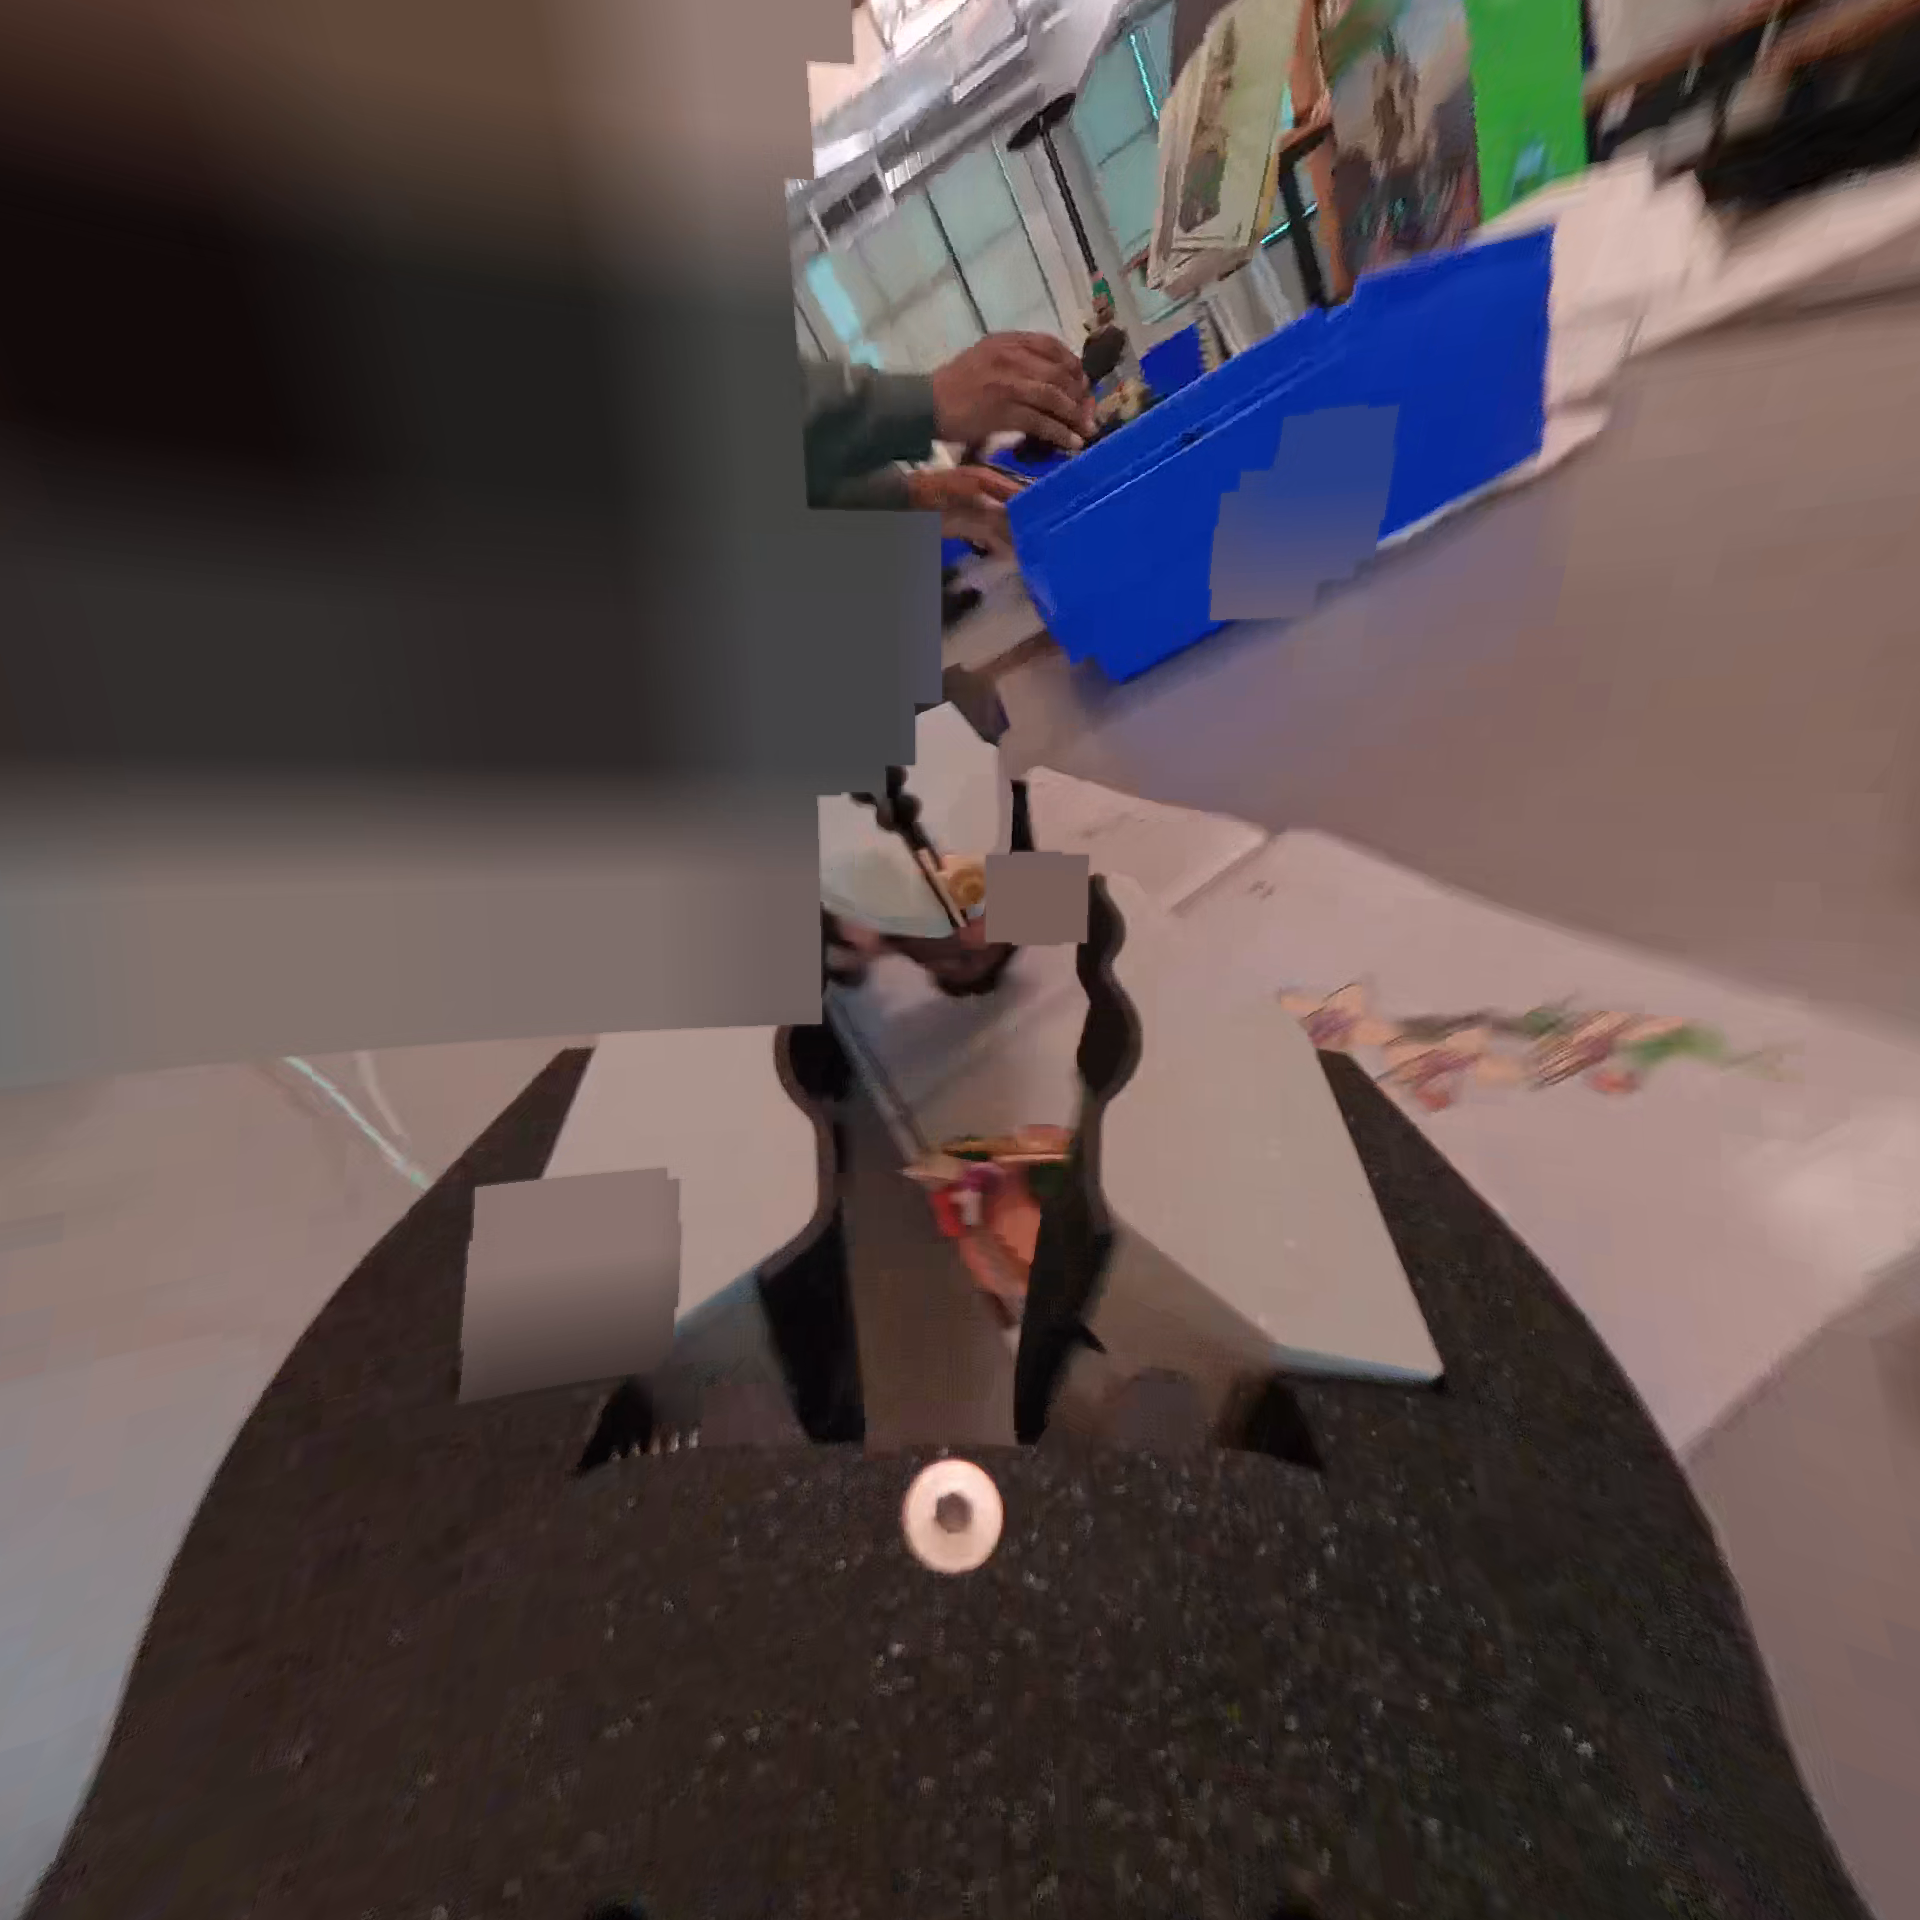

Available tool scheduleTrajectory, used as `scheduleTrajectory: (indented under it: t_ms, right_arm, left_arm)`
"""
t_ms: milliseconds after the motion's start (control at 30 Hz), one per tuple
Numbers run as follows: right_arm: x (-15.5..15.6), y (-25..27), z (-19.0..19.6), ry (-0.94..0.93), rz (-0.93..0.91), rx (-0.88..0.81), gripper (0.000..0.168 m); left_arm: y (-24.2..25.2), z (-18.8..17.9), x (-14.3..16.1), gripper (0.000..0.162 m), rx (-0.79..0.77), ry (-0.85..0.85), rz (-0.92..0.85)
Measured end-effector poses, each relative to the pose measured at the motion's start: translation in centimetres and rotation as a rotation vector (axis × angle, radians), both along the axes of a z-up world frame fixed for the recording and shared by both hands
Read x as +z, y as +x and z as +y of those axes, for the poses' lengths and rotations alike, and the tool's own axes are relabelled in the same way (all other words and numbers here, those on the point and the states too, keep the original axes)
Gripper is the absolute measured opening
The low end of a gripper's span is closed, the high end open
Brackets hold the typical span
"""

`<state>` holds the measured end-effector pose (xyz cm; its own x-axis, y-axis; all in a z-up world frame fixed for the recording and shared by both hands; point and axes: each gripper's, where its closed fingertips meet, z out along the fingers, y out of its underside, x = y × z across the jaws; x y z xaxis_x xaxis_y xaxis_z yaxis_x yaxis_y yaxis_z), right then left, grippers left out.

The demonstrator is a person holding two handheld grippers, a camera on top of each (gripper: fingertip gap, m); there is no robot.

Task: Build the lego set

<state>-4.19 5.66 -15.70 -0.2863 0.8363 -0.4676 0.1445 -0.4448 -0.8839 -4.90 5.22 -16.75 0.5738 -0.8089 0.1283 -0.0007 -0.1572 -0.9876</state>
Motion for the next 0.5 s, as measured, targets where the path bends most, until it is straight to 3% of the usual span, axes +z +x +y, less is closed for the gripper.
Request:
scheduleTrajectory:
  t_ms: [133,233,300,500]
  right_arm:
    - [0.6,0.1,0.0,0.653,-0.020,-0.076,0.046]
    - [0.9,-0.6,-0.3,1.122,-0.029,-0.119,0.039]
    - [0.2,-1.1,-0.7,1.225,-0.075,-0.076,0.037]
    - [-0.8,-1.3,-0.8,1.248,-0.124,-0.043,0.027]
  left_arm:
    - [-0.3,-0.2,0.4,0.000,-0.100,-0.426,-0.397]
    - [-0.1,-0.4,0.4,0.000,-0.144,-0.596,-0.548]
    - [0.2,-0.5,0.6,0.000,-0.158,-0.648,-0.603]
    - [0.7,-0.8,0.4,0.000,-0.146,-0.668,-0.607]
